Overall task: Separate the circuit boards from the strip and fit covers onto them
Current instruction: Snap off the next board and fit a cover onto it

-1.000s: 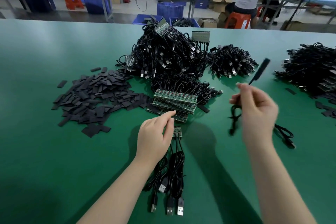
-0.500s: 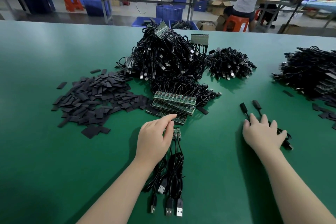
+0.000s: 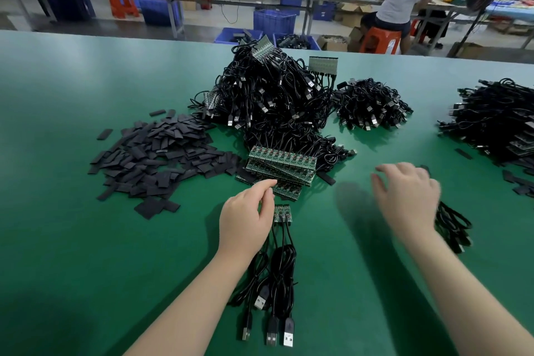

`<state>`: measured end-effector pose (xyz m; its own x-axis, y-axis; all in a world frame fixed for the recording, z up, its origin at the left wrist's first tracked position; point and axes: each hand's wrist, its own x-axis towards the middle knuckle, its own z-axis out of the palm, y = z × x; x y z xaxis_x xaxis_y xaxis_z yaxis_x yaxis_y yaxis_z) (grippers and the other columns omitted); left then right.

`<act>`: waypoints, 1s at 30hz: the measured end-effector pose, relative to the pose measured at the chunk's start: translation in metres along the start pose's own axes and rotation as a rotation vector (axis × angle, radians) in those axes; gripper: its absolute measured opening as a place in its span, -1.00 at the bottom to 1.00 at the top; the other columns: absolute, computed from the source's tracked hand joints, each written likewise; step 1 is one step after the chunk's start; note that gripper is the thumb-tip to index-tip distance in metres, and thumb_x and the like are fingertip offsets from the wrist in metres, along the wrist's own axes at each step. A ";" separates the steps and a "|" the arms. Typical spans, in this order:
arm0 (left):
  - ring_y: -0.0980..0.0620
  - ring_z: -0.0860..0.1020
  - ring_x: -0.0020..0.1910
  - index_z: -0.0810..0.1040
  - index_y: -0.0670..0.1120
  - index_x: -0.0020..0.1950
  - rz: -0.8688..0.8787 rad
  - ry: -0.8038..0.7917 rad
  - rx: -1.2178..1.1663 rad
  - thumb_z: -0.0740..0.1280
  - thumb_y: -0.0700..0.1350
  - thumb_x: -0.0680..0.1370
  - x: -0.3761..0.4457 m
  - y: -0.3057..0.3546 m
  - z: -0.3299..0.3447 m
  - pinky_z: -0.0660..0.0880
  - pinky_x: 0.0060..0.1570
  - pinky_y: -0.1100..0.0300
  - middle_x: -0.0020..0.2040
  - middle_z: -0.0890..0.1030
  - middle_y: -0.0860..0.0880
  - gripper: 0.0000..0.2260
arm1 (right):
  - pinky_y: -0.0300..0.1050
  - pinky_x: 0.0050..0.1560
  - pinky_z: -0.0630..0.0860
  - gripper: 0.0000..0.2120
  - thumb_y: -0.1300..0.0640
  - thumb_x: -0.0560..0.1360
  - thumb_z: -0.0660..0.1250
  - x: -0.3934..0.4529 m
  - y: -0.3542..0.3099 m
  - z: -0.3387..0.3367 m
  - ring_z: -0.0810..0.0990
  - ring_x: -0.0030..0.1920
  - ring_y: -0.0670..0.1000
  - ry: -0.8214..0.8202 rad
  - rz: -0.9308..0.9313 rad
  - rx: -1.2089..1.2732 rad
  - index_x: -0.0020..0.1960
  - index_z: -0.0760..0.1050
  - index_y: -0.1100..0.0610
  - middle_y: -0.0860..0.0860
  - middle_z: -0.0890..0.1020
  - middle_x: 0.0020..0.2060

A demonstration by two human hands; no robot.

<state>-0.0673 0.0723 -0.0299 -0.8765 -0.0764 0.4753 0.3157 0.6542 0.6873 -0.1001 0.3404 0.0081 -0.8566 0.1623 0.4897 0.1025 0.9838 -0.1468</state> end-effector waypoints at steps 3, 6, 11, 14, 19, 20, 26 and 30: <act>0.28 0.44 -0.32 0.54 0.04 0.30 -0.109 0.005 -0.008 0.21 -0.09 0.63 0.001 -0.005 0.000 0.42 -0.21 0.18 -0.02 0.65 0.15 -0.74 | -0.05 -0.10 0.57 -0.76 -0.10 0.59 0.26 -0.029 -0.065 -0.003 0.62 -0.08 0.07 -0.208 -0.143 0.224 0.10 0.62 -0.02 -0.02 0.67 -0.03; 0.09 0.52 0.04 0.49 0.03 0.35 -0.160 -0.075 0.116 0.25 -0.06 0.59 0.003 -0.011 0.001 0.44 0.07 0.09 0.09 0.60 0.12 -0.68 | -0.06 -0.02 0.55 -0.52 -0.31 0.55 0.19 -0.052 -0.108 0.007 0.57 0.10 0.03 -0.512 -0.122 0.230 0.30 0.50 -0.04 -0.03 0.54 0.14; 0.09 0.41 0.16 0.61 0.20 0.08 -0.150 -0.233 0.366 0.20 0.01 0.54 0.006 -0.013 0.005 0.26 0.06 0.14 0.10 0.56 0.21 -0.77 | 0.00 0.16 0.51 -0.47 -0.19 0.52 0.30 -0.057 -0.127 0.014 0.50 0.23 0.08 -0.599 -0.024 0.349 0.40 0.42 0.04 0.02 0.46 0.22; 0.08 0.42 0.12 0.60 0.17 -0.03 -0.131 -0.225 0.381 0.21 0.04 0.54 0.006 -0.013 0.008 0.22 0.00 0.16 0.05 0.54 0.20 -0.83 | 0.02 0.27 0.46 -0.49 -0.08 0.49 0.37 -0.055 -0.124 0.012 0.50 0.26 0.06 -0.641 0.024 0.459 0.38 0.44 0.06 0.04 0.48 0.23; 0.04 0.44 0.07 0.53 0.07 -0.10 -0.037 -0.222 0.433 0.20 0.11 0.58 0.003 -0.014 0.012 0.34 0.02 0.12 0.03 0.53 0.16 -0.81 | 0.03 0.26 0.46 -0.56 -0.01 0.50 0.33 -0.058 -0.126 0.007 0.47 0.26 0.12 -0.667 0.028 0.425 0.35 0.46 0.07 0.07 0.47 0.22; 0.04 0.44 0.06 0.50 0.07 -0.10 -0.028 -0.229 0.436 0.19 0.12 0.59 0.003 -0.015 0.013 0.34 0.02 0.12 0.02 0.52 0.16 -0.81 | 0.03 0.24 0.47 -0.58 -0.01 0.51 0.32 -0.058 -0.126 0.007 0.47 0.25 0.14 -0.666 0.023 0.405 0.34 0.47 0.07 0.08 0.47 0.22; 0.03 0.47 0.00 0.41 0.11 -0.11 0.024 -0.268 0.333 0.20 0.11 0.58 0.002 -0.012 0.010 0.24 -0.04 0.15 -0.07 0.53 0.17 -0.88 | -0.13 0.15 0.45 -0.70 0.02 0.45 0.39 -0.054 -0.118 0.005 0.49 0.18 0.02 -0.714 0.024 0.494 0.17 0.55 0.02 0.00 0.54 0.11; 0.12 0.49 0.08 0.50 0.11 0.23 -0.022 -0.278 0.206 0.21 0.18 0.54 0.003 -0.010 0.007 0.39 0.12 0.08 0.07 0.54 0.19 -0.69 | -0.35 -0.20 0.41 -0.80 0.18 0.42 0.44 -0.053 -0.113 0.005 0.59 -0.11 -0.06 -0.621 0.110 0.690 -0.11 0.45 -0.04 -0.12 0.63 -0.15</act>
<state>-0.0754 0.0702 -0.0391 -0.9567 0.0978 0.2741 0.2409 0.7947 0.5571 -0.0690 0.2203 -0.0055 -0.9971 -0.0132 -0.0749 0.0468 0.6701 -0.7408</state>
